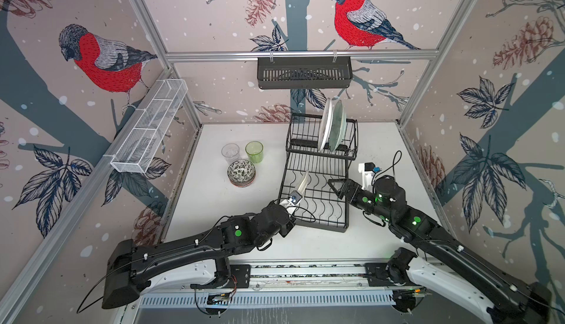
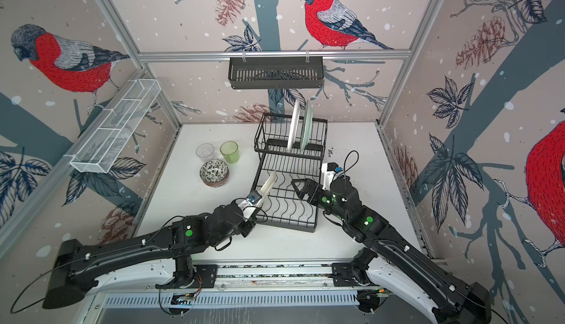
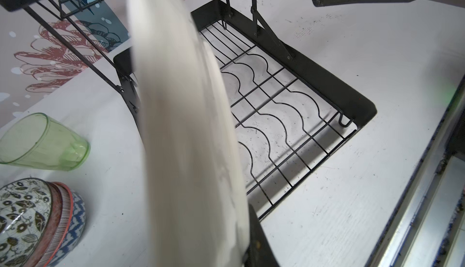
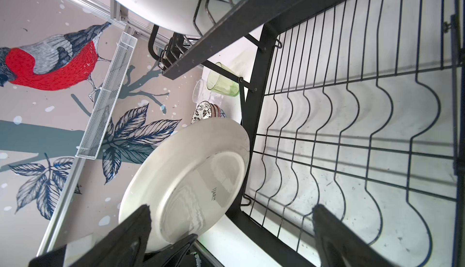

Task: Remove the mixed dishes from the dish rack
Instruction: 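Carry the plate down toward the right gripper over the lower rack, then grasp the plate rim with right gripper while left gripper holds it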

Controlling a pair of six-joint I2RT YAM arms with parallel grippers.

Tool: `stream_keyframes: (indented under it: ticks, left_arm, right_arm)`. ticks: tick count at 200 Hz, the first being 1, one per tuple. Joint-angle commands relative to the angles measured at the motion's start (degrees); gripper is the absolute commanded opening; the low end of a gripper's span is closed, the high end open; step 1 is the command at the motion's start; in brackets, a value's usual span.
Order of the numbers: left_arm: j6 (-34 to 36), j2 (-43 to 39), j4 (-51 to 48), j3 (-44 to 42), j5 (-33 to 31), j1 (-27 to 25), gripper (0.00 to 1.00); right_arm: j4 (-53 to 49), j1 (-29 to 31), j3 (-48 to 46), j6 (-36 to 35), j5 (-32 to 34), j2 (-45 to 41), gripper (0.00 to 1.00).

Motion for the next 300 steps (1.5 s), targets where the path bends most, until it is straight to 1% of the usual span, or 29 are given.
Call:
stream_keyframes:
  ticks: [1, 27, 49, 86, 108, 153, 197, 216, 231, 252, 267, 277, 300]
  left_arm:
    - [4.42, 0.16, 10.59, -0.5, -5.1, -1.18, 0.0]
    - [7.7, 2.52, 12.53, -0.46, -6.55, -2.17, 0.0]
    - [10.16, 5.43, 12.74, -0.03, -9.71, -3.31, 0.0]
    - [11.66, 8.6, 14.71, 0.41, -9.09, -4.98, 0.0]
    - [12.99, 10.25, 16.16, 0.95, -9.94, -6.35, 0.0]
    - [16.49, 17.78, 17.65, 4.59, -11.85, -8.49, 0.0]
    - [17.21, 23.72, 17.94, 8.86, -14.36, -9.45, 0.0]
    - [18.03, 26.08, 18.1, 10.17, -17.14, -10.05, 0.0]
    - [17.34, 27.82, 18.43, 10.93, -19.86, -10.51, 0.0]
    - [18.32, 29.76, 19.41, 11.51, -22.33, -11.07, 0.0]
    - [18.87, 30.42, 20.07, 11.66, -22.98, -11.23, 0.0]
    - [19.1, 30.42, 20.5, 11.48, -23.0, -11.23, 0.0]
    - [19.92, 30.16, 22.09, 11.14, -23.21, -11.21, 0.0]
  right_arm:
    - [-0.68, -0.85, 0.77, 2.37, -1.67, 0.02, 0.99]
    - [0.08, -3.05, 0.0, 3.16, -4.77, 1.29, 0.99]
    - [1.31, -4.38, -0.29, 3.7, -6.65, 2.18, 0.99]
    - [1.41, -5.46, 0.76, 3.47, -7.64, 3.49, 0.99]
    - [2.02, -5.77, 0.77, 3.73, -8.82, 4.62, 0.99]
    - [2.01, -6.38, 1.29, 3.99, -12.0, 6.61, 0.99]
    - [0.58, -7.34, 1.12, 4.22, -13.04, 6.62, 1.0]
    - [0.02, -8.07, 1.03, 4.31, -13.99, 7.13, 0.94]
    - [0.38, -8.7, 0.77, 4.54, -15.32, 7.64, 0.88]
    - [1.67, -9.45, 0.28, 4.85, -17.14, 8.19, 0.75]
    - [1.95, -9.97, 0.2, 4.82, -18.06, 8.45, 0.65]
    - [2.3, -10.27, 0.07, 4.83, -18.74, 8.54, 0.63]
    - [2.75, -10.43, 0.24, 4.51, -19.87, 9.19, 0.63]
